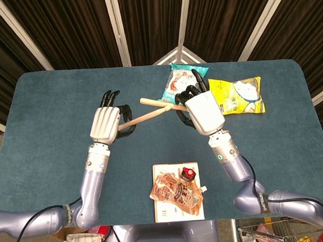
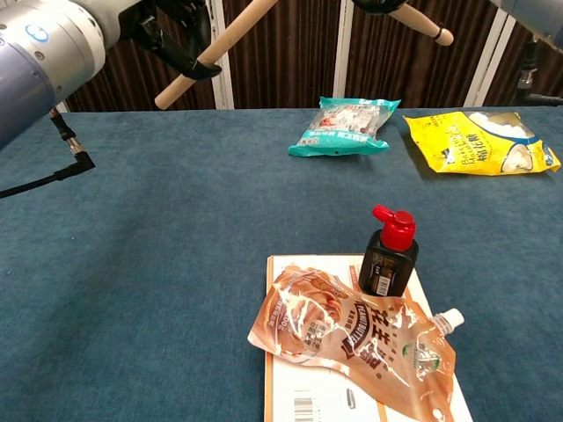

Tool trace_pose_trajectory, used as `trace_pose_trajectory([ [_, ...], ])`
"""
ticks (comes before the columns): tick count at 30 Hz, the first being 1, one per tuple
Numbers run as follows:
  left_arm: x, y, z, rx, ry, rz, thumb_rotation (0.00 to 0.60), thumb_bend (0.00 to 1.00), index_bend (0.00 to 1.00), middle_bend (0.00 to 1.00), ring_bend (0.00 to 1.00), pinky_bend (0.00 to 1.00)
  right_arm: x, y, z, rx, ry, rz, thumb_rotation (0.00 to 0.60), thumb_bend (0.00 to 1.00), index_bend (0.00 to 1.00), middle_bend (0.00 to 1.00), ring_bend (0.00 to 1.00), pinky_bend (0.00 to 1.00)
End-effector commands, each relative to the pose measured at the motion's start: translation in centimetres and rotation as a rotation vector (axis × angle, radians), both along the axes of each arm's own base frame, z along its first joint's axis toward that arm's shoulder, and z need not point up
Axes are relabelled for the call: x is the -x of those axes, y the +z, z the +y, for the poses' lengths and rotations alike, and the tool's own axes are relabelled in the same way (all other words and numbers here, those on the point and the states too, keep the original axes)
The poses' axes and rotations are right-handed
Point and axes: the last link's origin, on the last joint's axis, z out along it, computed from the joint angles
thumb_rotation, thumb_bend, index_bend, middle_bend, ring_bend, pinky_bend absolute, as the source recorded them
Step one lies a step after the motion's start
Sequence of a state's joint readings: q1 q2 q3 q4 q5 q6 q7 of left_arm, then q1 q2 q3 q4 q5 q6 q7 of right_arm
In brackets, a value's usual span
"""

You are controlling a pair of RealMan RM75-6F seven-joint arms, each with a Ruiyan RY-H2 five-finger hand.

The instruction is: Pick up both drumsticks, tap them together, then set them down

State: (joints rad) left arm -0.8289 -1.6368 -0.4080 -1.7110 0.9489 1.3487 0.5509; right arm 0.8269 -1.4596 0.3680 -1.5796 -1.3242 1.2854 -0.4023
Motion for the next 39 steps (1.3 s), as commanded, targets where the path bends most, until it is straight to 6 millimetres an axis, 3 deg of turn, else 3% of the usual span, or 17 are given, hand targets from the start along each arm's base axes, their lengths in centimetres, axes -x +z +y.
trace_pose_trajectory([
  [1, 2.5, 1.3, -0.3, -0.019, -0.015, 0.095, 0.6, 0.46, 0.69, 0.64, 0.1, 0.0, 1.1, 0.6, -0.2, 0.011, -0.021, 0.002, 0.6, 0.53, 0.67, 0.68, 0.4, 0.0],
  [4, 5.3, 2.8, -0.3, -0.056, -0.023, 0.196, 0.6, 0.46, 0.69, 0.63, 0.1, 0.0, 2.5, 0.9, -0.2, 0.014, -0.039, 0.011, 0.6, 0.53, 0.68, 0.68, 0.4, 0.0],
  [9, 11.9, 5.0, 0.0, -0.097, 0.048, 0.363, 0.6, 0.46, 0.68, 0.62, 0.1, 0.0, 5.8, 0.5, -0.3, 0.017, -0.077, 0.06, 0.6, 0.53, 0.67, 0.68, 0.4, 0.0],
  [13, 15.3, 5.8, 0.4, -0.105, 0.079, 0.455, 0.6, 0.46, 0.69, 0.62, 0.1, 0.0, 7.3, -0.5, -0.4, 0.025, -0.08, 0.107, 0.6, 0.53, 0.67, 0.68, 0.4, 0.0],
  [21, 20.8, 5.2, 1.1, -0.075, 0.131, 0.62, 0.6, 0.46, 0.69, 0.62, 0.1, 0.0, 9.7, -4.4, -0.2, -0.008, -0.073, 0.272, 0.6, 0.53, 0.68, 0.68, 0.4, 0.0],
  [28, 23.0, 3.1, 1.9, -0.045, 0.112, 0.752, 0.6, 0.46, 0.68, 0.62, 0.1, 0.0, 11.0, -7.7, 0.2, -0.067, -0.071, 0.347, 0.6, 0.54, 0.68, 0.68, 0.4, 0.0],
  [39, 24.2, -0.3, 3.8, 0.02, 0.149, 0.729, 0.6, 0.46, 0.68, 0.61, 0.1, 0.0, 11.2, -12.8, 0.2, -0.143, -0.12, 0.423, 0.6, 0.54, 0.68, 0.68, 0.4, 0.0],
])
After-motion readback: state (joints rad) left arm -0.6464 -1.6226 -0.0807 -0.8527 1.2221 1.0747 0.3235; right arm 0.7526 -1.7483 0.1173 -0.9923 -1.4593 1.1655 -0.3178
